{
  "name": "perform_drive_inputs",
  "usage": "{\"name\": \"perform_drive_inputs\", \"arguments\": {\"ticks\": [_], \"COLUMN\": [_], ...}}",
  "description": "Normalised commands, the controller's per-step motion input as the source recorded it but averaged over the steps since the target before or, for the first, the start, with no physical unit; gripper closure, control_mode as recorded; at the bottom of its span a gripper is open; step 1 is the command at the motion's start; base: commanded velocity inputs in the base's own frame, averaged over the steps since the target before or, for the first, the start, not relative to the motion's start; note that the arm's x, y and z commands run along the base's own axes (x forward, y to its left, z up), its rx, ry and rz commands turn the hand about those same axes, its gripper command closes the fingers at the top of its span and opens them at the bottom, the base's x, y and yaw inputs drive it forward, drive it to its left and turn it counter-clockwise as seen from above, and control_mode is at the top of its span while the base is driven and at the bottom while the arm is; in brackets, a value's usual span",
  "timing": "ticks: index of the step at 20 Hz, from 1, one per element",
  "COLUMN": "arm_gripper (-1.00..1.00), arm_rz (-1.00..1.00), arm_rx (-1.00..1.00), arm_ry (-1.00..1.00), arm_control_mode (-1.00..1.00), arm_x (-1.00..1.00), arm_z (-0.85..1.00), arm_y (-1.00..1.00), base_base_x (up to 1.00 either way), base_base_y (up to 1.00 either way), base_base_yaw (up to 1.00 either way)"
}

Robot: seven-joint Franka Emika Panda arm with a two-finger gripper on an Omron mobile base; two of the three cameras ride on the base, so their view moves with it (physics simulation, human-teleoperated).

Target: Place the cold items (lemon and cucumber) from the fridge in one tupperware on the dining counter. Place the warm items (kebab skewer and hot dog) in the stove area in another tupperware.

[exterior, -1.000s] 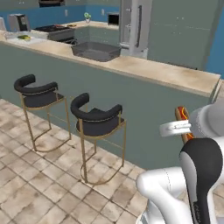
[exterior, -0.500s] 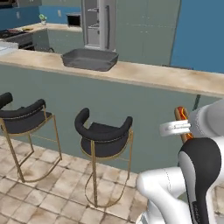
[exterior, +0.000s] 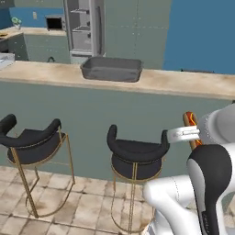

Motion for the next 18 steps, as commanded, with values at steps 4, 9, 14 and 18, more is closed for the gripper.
{"name": "perform_drive_inputs", "arguments": {"ticks": [4, 9, 14, 18], "arm_gripper": [1.0, 1.0, 1.0, 1.0], "arm_rz": [0.0, 0.0, 0.0, 0.0], "arm_rx": [0.0, 0.0, 0.0, 0.0], "arm_ry": [0.0, 0.0, 0.0, 0.0], "arm_control_mode": [1.0, 1.0, 1.0, 1.0], "arm_x": [0.0, 0.0, 0.0, 0.0], "arm_z": [0.0, 0.0, 0.0, 0.0], "arm_y": [0.0, 0.0, 0.0, 0.0], "base_base_x": [0.41, 0.43, 0.51, 0.55], "base_base_y": [1.0, 1.0, 0.9, 0.72], "base_base_yaw": [-0.37, -0.38, -0.43, -0.43]}}
